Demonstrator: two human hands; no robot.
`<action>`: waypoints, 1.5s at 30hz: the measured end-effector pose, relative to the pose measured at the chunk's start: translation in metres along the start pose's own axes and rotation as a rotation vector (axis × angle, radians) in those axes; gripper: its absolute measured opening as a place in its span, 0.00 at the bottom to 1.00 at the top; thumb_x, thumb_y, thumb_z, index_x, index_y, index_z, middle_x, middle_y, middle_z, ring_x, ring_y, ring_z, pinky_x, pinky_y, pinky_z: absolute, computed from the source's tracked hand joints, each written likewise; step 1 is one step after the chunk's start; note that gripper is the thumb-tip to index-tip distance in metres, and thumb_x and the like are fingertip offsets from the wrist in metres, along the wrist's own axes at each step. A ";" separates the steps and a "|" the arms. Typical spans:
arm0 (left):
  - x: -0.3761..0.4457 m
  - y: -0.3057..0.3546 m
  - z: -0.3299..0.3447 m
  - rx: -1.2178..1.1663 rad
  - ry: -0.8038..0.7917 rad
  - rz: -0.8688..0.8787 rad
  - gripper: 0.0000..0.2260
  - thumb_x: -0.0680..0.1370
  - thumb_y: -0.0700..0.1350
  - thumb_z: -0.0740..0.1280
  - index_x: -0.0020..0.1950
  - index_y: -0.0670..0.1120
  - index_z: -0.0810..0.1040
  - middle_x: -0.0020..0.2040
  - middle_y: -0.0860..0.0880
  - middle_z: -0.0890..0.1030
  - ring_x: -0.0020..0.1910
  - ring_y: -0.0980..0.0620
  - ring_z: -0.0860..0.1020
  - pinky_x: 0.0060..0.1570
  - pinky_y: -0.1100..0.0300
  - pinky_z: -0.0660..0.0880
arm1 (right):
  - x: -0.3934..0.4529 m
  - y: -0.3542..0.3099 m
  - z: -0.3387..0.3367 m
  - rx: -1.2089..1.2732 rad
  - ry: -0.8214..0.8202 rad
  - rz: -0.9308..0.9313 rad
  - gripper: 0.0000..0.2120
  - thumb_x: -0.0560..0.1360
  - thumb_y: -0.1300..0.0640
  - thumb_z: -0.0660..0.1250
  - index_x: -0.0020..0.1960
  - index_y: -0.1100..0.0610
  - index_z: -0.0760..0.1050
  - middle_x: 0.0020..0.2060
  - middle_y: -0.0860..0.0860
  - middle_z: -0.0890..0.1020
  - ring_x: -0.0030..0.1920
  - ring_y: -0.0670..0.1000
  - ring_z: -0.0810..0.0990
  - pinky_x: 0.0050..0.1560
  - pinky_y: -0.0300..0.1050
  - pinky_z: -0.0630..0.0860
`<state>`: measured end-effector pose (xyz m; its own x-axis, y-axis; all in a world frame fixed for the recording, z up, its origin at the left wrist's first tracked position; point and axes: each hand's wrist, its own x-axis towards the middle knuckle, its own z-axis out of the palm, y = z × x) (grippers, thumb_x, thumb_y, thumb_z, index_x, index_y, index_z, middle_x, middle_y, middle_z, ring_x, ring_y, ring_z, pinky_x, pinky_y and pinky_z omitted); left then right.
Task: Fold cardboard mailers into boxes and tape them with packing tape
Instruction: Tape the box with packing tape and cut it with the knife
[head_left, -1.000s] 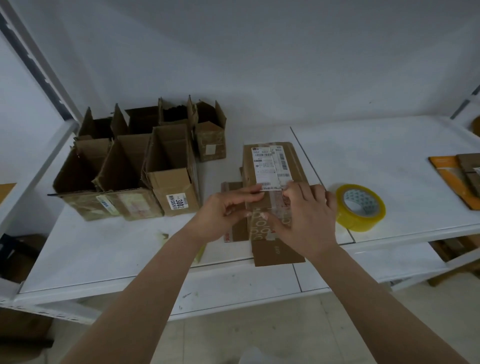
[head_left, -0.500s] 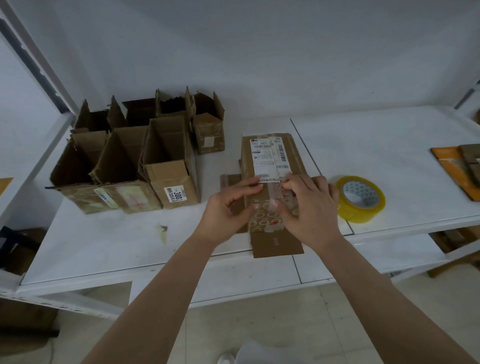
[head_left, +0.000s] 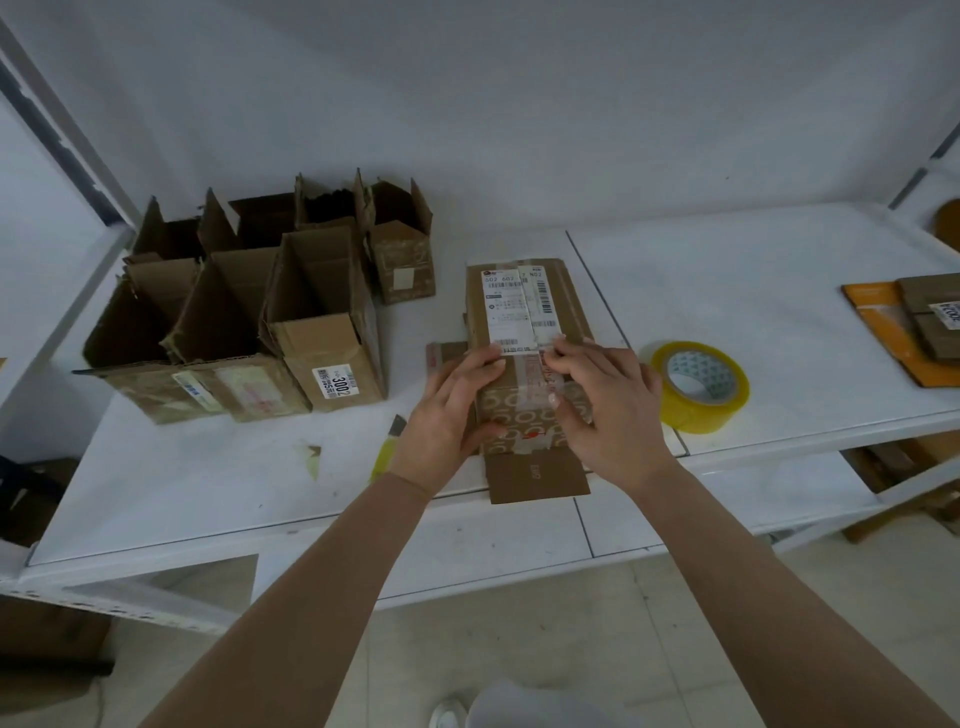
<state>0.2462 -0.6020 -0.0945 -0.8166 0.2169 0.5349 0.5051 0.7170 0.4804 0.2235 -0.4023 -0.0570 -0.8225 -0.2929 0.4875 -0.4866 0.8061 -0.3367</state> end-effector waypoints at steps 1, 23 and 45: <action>0.001 0.002 -0.002 0.018 -0.012 -0.011 0.33 0.66 0.41 0.79 0.68 0.40 0.70 0.71 0.44 0.69 0.66 0.37 0.71 0.65 0.44 0.72 | -0.001 0.000 -0.001 0.011 -0.014 0.006 0.19 0.71 0.56 0.73 0.61 0.54 0.79 0.64 0.47 0.78 0.65 0.55 0.73 0.58 0.54 0.64; 0.030 0.037 0.004 0.087 -0.060 -0.084 0.18 0.81 0.39 0.62 0.71 0.41 0.71 0.72 0.42 0.70 0.75 0.41 0.61 0.74 0.50 0.58 | -0.003 0.019 -0.015 -0.058 -0.100 0.333 0.14 0.76 0.44 0.67 0.43 0.54 0.82 0.37 0.51 0.84 0.39 0.55 0.82 0.36 0.44 0.71; 0.028 0.032 0.006 0.059 -0.042 -0.095 0.18 0.80 0.39 0.63 0.70 0.41 0.72 0.71 0.43 0.71 0.74 0.41 0.62 0.72 0.44 0.63 | 0.006 0.058 -0.013 0.371 -0.139 0.176 0.08 0.74 0.50 0.71 0.47 0.54 0.85 0.38 0.47 0.86 0.37 0.49 0.82 0.38 0.44 0.75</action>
<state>0.2375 -0.5685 -0.0682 -0.8717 0.1723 0.4588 0.4083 0.7731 0.4854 0.1940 -0.3508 -0.0633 -0.9218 -0.2548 0.2921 -0.3876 0.6180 -0.6841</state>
